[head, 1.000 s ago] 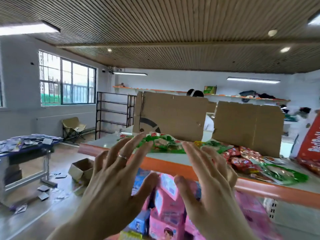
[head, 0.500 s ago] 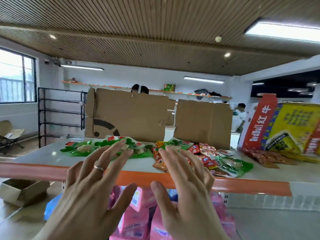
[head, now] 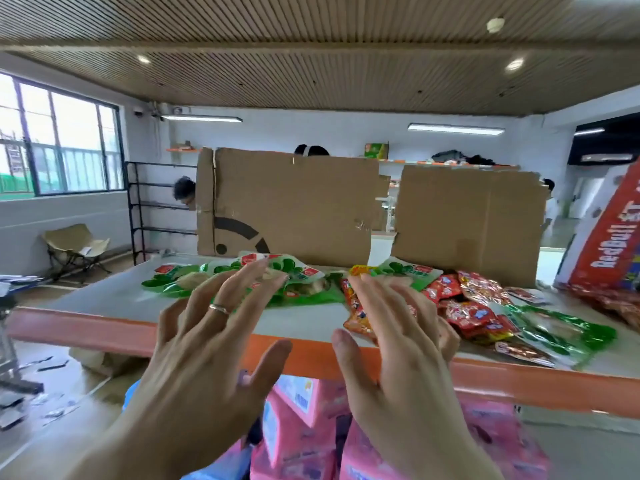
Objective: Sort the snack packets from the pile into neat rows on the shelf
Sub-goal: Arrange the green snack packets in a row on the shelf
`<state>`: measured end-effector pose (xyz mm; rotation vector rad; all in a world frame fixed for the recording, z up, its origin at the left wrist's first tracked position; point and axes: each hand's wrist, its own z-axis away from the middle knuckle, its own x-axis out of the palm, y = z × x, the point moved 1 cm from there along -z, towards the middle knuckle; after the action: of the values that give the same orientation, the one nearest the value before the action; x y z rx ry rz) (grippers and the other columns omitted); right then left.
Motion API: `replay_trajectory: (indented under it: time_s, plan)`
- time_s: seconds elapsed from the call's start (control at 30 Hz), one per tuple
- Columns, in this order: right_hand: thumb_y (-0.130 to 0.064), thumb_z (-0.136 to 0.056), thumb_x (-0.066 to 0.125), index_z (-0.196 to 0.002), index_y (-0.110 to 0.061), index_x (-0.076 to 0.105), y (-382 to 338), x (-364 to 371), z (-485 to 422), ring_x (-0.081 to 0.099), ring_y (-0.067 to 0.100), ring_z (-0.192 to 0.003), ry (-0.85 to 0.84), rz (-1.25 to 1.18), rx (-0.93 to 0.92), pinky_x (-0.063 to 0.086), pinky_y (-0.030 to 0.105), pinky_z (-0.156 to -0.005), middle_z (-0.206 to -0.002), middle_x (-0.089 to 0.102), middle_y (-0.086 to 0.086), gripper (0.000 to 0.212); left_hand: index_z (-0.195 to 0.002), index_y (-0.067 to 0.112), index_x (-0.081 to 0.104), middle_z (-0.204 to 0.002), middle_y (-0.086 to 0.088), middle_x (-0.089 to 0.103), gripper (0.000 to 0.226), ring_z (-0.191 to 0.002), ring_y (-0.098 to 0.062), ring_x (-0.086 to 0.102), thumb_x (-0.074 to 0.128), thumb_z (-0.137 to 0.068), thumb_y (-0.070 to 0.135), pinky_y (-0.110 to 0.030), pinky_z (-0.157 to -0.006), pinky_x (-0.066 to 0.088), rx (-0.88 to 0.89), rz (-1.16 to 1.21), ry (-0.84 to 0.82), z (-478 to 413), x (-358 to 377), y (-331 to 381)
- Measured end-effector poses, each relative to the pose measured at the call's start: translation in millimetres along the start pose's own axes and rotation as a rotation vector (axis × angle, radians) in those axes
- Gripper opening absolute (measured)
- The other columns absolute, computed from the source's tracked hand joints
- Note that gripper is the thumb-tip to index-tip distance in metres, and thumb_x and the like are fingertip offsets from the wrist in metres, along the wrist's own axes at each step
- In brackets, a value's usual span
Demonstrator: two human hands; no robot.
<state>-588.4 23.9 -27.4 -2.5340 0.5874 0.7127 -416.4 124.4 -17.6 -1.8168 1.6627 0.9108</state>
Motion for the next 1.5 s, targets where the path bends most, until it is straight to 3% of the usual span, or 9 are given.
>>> replay_trajectory:
  time_s: [0.3, 0.57, 0.77, 0.87, 0.97, 1.1, 1.23, 1.33, 1.5]
  plan:
    - [-0.056, -0.093, 0.037, -0.142, -0.033, 0.042, -17, 43, -23, 0.03, 0.014, -0.139, -0.053, -0.017, -0.033, 0.021, 0.048, -0.105, -0.144, 0.044, -0.017, 0.054, -0.146, 0.037, 0.033, -0.158, 0.016, 0.026, 0.058, -0.144, -0.016, 0.028, 0.035, -0.093, 0.058, -0.046, -0.106, 0.031, -0.093, 0.026, 0.09, 6, 7, -44]
    - [-0.058, -0.091, 0.035, -0.138, -0.036, 0.043, -49, 84, -41, 0.029, 0.012, -0.139, -0.102, -0.034, -0.027, 0.025, 0.056, -0.107, -0.139, 0.045, -0.02, 0.052, -0.146, 0.033, 0.038, -0.158, 0.014, 0.027, 0.06, -0.145, -0.013, 0.025, 0.031, -0.093, 0.061, -0.048, -0.11, 0.03, -0.106, -0.012, 0.05, 7, 5, -104]
    - [-0.058, -0.089, 0.035, -0.133, -0.034, 0.05, -87, 119, -56, 0.029, 0.009, -0.138, -0.111, 0.005, -0.056, 0.01, 0.029, -0.1, -0.14, 0.045, -0.022, 0.052, -0.143, 0.032, 0.04, -0.154, 0.015, 0.033, 0.059, -0.142, -0.013, 0.029, 0.031, -0.092, 0.06, -0.043, -0.108, 0.025, -0.117, -0.03, 0.062, 4, -13, -164]
    - [-0.056, -0.088, 0.037, -0.13, -0.034, 0.053, -106, 142, -70, 0.031, 0.009, -0.136, -0.162, 0.031, -0.08, 0.018, 0.039, -0.105, -0.138, 0.048, -0.021, 0.05, -0.142, 0.032, 0.041, -0.153, 0.015, 0.035, 0.059, -0.141, -0.012, 0.03, 0.029, -0.092, 0.061, -0.044, -0.108, 0.026, -0.133, -0.012, 0.054, 3, -12, -191]
    - [-0.042, -0.092, 0.052, -0.129, -0.034, 0.055, -121, 170, -91, 0.033, 0.006, -0.131, -0.287, 0.067, -0.146, 0.025, 0.043, -0.108, -0.134, 0.051, -0.02, 0.038, -0.135, 0.03, 0.047, -0.149, 0.014, 0.04, 0.056, -0.139, -0.011, 0.033, 0.03, -0.092, 0.061, -0.045, -0.107, 0.028, -0.137, -0.001, 0.063, 2, -6, -218]
    - [-0.037, -0.094, 0.058, -0.121, -0.03, 0.062, -134, 200, -119, 0.043, 0.008, -0.117, -0.421, 0.149, -0.206, 0.037, 0.037, -0.104, -0.121, 0.058, -0.012, 0.028, -0.117, 0.03, 0.056, -0.127, 0.016, 0.058, 0.042, -0.119, -0.01, 0.053, 0.034, -0.092, 0.055, -0.041, -0.101, 0.034, -0.106, 0.05, 0.099, -18, 0, -258]
    - [-0.048, -0.095, 0.052, -0.117, -0.03, 0.06, -146, 226, -143, 0.048, 0.008, -0.104, -0.591, 0.247, -0.26, 0.039, 0.024, -0.082, -0.115, 0.055, -0.008, 0.03, -0.106, 0.026, 0.06, -0.1, 0.014, 0.069, 0.031, -0.089, -0.012, 0.065, 0.04, -0.097, 0.048, -0.038, -0.098, 0.041, -0.148, 0.063, 0.055, -57, 9, -305]
    - [-0.052, -0.096, 0.048, -0.125, -0.034, 0.052, -144, 240, -150, 0.045, 0.004, -0.101, -0.627, 0.268, -0.22, 0.042, 0.02, -0.083, -0.119, 0.05, -0.012, 0.034, -0.125, 0.027, 0.047, -0.106, 0.009, 0.068, 0.04, -0.101, -0.014, 0.062, 0.038, -0.097, 0.054, -0.042, -0.104, 0.034, -0.264, 0.016, -0.088, -64, 25, -319]
    - [-0.055, -0.097, 0.043, -0.139, -0.044, 0.038, -139, 249, -148, 0.048, 0.001, -0.114, -0.582, 0.273, -0.206, 0.048, 0.019, -0.09, -0.135, 0.043, -0.02, 0.044, -0.139, 0.033, 0.038, -0.122, 0.004, 0.064, 0.047, -0.12, -0.019, 0.051, 0.037, -0.097, 0.054, -0.047, -0.109, 0.025, -0.124, 0.003, -0.247, -64, 37, -320]
